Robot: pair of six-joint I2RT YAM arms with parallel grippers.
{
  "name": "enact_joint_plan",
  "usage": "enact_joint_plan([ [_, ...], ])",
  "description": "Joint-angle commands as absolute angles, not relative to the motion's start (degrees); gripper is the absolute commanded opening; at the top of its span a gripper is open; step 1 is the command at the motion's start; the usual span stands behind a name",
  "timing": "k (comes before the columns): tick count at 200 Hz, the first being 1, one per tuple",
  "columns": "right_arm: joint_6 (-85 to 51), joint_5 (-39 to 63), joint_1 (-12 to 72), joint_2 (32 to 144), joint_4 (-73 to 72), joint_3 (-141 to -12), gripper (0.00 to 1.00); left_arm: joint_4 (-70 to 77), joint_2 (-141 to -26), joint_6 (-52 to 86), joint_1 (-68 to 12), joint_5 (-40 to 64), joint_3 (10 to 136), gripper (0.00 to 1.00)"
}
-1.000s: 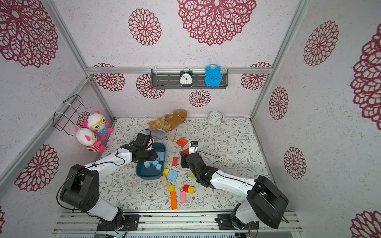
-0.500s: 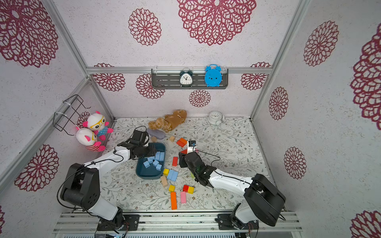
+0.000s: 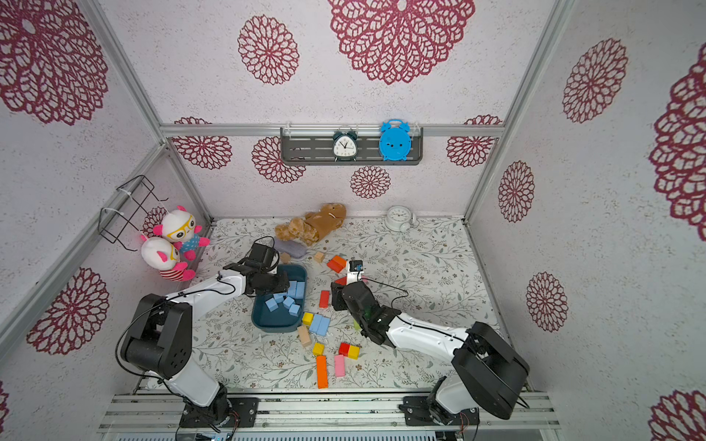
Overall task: Pick out the blue building blocks
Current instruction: Place the building block in the storage box.
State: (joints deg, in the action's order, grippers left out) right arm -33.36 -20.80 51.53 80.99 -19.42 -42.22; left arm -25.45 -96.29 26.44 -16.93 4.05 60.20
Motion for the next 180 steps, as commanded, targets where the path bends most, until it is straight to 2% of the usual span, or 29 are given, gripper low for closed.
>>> enact_joint_plan([
  [1, -32.2, -21.4, 51.3, 80.2, -20.3, -43.8, 0.57, -24.9, -97.6, 26.8, -16.7, 4.8, 61.2, 0.4],
  [68, -32.2, -21.3, 51.3, 80.3, -20.4, -43.8, 0.57, -24.5, -98.5, 27.0, -17.0, 9.7, 62.4, 0.41],
  [116, -32.3, -21.7, 51.3, 79.7, -20.4, -43.1, 0.57, -23.2, -92.7, 26.2, -16.4, 5.4, 60.7, 0.5],
  [180, -32.2, -21.3, 51.3, 80.3, -20.6, -43.6, 0.57, -23.6, -96.3, 26.9, -15.4, 5.4, 61.0, 0.51],
])
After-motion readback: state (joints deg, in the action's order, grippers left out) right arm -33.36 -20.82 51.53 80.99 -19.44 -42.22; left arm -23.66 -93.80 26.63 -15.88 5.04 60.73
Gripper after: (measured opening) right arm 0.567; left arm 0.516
